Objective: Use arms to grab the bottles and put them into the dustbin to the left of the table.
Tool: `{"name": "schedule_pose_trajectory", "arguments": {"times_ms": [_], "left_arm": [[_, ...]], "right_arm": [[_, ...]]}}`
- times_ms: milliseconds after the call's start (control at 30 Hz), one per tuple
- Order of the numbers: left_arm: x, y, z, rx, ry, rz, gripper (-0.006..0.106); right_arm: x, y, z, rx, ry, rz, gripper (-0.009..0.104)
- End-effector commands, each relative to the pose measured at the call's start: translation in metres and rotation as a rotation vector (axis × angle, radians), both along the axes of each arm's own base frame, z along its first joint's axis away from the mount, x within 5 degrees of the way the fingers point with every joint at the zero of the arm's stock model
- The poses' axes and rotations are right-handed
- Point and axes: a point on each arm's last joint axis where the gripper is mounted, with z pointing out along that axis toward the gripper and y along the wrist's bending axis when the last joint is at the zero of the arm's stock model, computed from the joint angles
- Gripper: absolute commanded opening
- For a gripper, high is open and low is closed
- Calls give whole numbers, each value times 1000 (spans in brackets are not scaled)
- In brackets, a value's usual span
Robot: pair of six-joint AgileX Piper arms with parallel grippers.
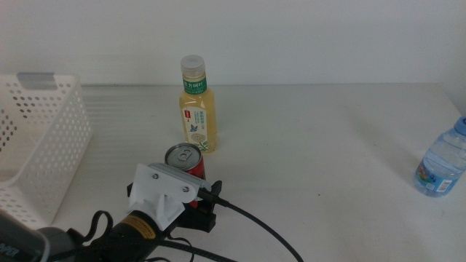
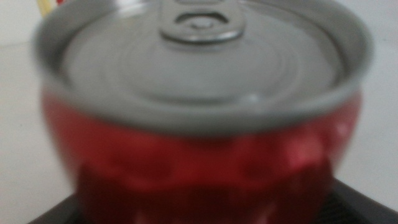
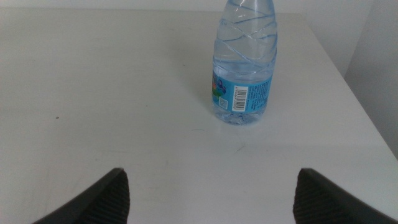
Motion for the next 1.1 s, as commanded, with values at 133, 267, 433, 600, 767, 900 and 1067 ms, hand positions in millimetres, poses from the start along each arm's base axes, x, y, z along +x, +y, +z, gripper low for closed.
{"name": "schedule_pose_trajectory", "arguments": {"times_ms": [133,267,433,600,767,900,1067], "left_arm": [[16,-9,26,-105,-214,15,88],[19,-10,25,-108,-211,36,86],[21,-7,25,-122,-196,69,67],[21,-7,25,-148,-183,79,32],[21,-7,23,-154,-159,79,-1],[19,-8,29,-168,-135,62,-5],[12,-9,50,-161,-108,10,-5]], "right_arm": [[0,0,8,-23,-101,-1,74],[0,0,8,-23,-101,-1,74],[0,0,8,-23,-101,-1,74],[0,0,8,-23,-101,-1,74],[0,0,8,-23,-101,-1,74],[0,0,8,-23,-101,-1,74],[0,0,8,-23,-101,-1,74]]}}
